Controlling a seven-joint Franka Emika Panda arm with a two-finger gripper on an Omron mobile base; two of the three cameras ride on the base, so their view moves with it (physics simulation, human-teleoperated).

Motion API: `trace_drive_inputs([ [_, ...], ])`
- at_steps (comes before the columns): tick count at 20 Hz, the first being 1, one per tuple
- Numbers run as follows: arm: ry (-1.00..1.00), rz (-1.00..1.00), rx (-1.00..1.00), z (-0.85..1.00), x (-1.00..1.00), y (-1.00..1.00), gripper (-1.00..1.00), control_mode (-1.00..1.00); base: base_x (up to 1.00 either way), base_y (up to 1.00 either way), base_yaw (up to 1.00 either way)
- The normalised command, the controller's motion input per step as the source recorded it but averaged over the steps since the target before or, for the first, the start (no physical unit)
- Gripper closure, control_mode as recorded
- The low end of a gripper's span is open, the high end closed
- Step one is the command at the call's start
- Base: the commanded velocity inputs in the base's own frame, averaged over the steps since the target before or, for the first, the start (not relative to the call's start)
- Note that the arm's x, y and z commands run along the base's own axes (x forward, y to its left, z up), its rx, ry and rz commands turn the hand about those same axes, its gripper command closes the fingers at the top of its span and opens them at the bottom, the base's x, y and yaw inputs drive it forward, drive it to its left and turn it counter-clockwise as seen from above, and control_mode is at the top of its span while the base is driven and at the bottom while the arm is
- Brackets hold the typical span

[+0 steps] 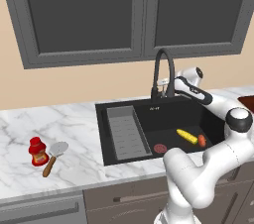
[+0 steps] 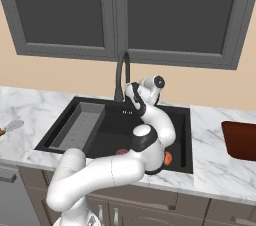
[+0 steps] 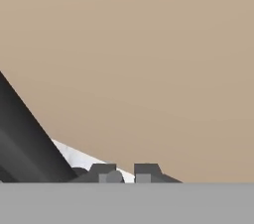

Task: Pick up all produce items and place them in the sink. Turn on the sink faucet to wash them. Then turn the sink off and put them in the tray.

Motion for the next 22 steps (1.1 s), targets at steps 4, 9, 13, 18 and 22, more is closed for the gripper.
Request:
trace_drive_inputs([
  [4,0.00,0.00,0.01,-0.08,0.00,-0.04,1.00,-1.00,0.00,0.00,0.00],
  [9,0.00,0.00,0.04,-0.16,0.06,-0.22,1.00,-1.00,0.00,0.00,0.00],
  [13,0.03,0.00,0.07,-0.25,0.18,-0.44,1.00,-1.00,0.00,0.00,0.00],
  [18,0.05,0.00,0.06,-0.33,0.19,-0.53,1.00,-1.00,0.00,0.00,0.00],
  [22,0.00,0.00,0.01,-0.08,0.01,-0.27,1.00,-1.00,0.00,0.00,0.00],
])
